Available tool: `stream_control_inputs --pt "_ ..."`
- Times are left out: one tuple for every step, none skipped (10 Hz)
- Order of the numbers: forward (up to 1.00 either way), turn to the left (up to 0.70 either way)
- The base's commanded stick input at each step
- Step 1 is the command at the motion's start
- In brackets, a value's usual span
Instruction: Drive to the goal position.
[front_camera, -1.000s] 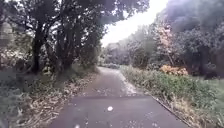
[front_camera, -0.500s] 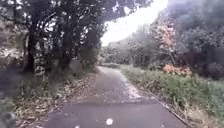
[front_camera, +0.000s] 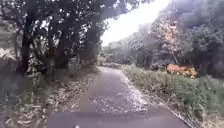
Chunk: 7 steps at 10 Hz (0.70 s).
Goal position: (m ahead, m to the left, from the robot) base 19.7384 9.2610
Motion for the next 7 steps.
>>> stream_control_inputs --pt "0.60 0.00" --pt "0.60 0.00" --pt "0.60 0.00" --pt "0.60 0.00" --pt "0.60 0.00" --pt "0.60 0.00" --pt "0.60 0.00"
